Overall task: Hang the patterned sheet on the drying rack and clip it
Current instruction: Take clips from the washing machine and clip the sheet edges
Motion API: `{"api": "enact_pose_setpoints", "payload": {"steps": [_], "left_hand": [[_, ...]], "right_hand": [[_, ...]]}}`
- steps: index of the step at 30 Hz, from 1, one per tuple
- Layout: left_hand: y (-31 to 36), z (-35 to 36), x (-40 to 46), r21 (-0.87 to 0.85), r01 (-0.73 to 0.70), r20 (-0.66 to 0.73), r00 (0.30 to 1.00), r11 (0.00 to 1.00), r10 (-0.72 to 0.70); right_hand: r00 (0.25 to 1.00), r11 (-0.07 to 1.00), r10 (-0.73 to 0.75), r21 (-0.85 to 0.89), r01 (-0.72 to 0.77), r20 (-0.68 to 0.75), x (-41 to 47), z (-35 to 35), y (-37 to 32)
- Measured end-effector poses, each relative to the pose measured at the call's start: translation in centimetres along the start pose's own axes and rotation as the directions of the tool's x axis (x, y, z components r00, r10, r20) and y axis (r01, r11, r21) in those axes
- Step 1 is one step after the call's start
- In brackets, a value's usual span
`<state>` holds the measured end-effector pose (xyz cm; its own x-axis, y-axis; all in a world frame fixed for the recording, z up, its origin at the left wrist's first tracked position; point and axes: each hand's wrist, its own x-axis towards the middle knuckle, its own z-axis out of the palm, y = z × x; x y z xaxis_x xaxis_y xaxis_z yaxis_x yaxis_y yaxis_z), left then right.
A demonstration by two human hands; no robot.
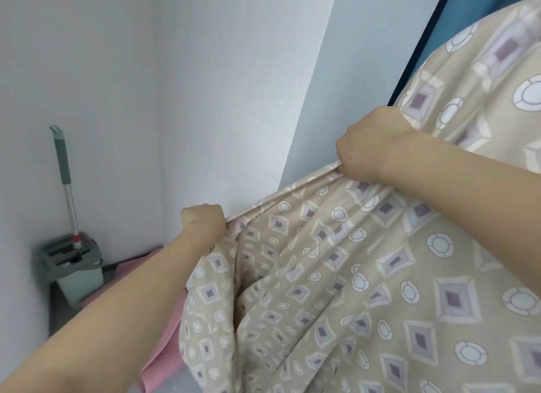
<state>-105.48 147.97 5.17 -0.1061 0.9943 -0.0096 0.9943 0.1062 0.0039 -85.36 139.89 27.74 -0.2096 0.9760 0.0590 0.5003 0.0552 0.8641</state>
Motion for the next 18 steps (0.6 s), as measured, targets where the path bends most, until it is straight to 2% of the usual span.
{"api": "enact_pose_setpoints", "payload": {"steps": [1, 2, 3, 5, 6, 8, 9, 10, 12, 13, 14, 15, 16, 18], "left_hand": [[-0.7, 0.2, 0.0, 0.036, 0.000, 0.101, 0.995, 0.999, -0.004], [-1.1, 0.6, 0.0, 0.071, -0.062, 0.236, 0.971, 0.996, 0.044], [-1.0, 0.8, -0.3, 0.110, -0.158, 0.408, 0.907, 0.981, 0.100], [0.5, 1.5, -1.9, 0.193, -0.341, 0.711, 0.695, 0.920, 0.108], [1.4, 1.9, -2.8, 0.186, -0.405, 0.786, 0.609, 0.895, 0.112], [2.8, 1.9, -3.9, -0.012, -0.428, 0.827, 0.504, 0.904, 0.249], [3.4, 1.0, -4.6, -0.171, -0.394, 0.784, 0.500, 0.903, 0.367], [3.9, 0.4, -4.8, -0.344, -0.345, 0.679, 0.550, 0.873, 0.485], [5.1, -1.0, -5.3, -0.648, -0.245, 0.422, 0.673, 0.721, 0.608], [5.7, -1.4, -5.7, -0.752, -0.215, 0.332, 0.693, 0.623, 0.640], [6.2, -1.4, -5.9, -0.808, -0.224, 0.263, 0.691, 0.545, 0.673], [6.7, -1.0, -6.1, -0.816, -0.271, 0.194, 0.705, 0.512, 0.682], [7.1, -0.5, -6.0, -0.788, -0.326, 0.134, 0.738, 0.523, 0.662], [7.1, 0.4, -5.2, -0.654, -0.426, 0.071, 0.788, 0.625, 0.611]], "right_hand": [[1.000, 1.000, -0.007, 0.003, 0.007, 0.000, -0.1, 0.0, 0.0], [1.000, 1.000, -0.019, 0.003, 0.019, -0.006, -0.1, 0.0, 0.0], [0.999, 0.999, -0.041, 0.002, 0.041, -0.015, -0.1, 0.0, 0.0], [0.994, 0.994, -0.111, 0.006, 0.111, -0.021, -0.3, 0.4, -0.2], [0.989, 0.989, -0.149, 0.009, 0.149, -0.023, -0.5, 0.5, -0.4], [0.977, 0.978, -0.211, 0.009, 0.211, -0.018, -1.0, 0.7, -0.7], [0.973, 0.973, -0.232, 0.002, 0.232, -0.004, -1.3, 0.7, -0.8], [0.968, 0.968, -0.252, -0.009, 0.252, 0.001, -1.6, 0.8, -0.8], [0.955, 0.954, -0.297, -0.042, 0.296, -0.024, -1.8, 1.0, -0.9], [0.948, 0.948, -0.316, -0.058, 0.313, -0.039, -1.9, 1.1, -0.8], [0.945, 0.944, -0.326, -0.067, 0.322, -0.044, -2.0, 1.2, -0.8], [0.944, 0.943, -0.328, -0.066, 0.325, -0.036, -2.2, 1.3, -0.7], [0.945, 0.944, -0.327, -0.056, 0.325, -0.025, -2.4, 1.3, -0.6], [0.950, 0.950, -0.312, -0.027, 0.312, -0.021, -2.9, 1.4, -0.3]]}}
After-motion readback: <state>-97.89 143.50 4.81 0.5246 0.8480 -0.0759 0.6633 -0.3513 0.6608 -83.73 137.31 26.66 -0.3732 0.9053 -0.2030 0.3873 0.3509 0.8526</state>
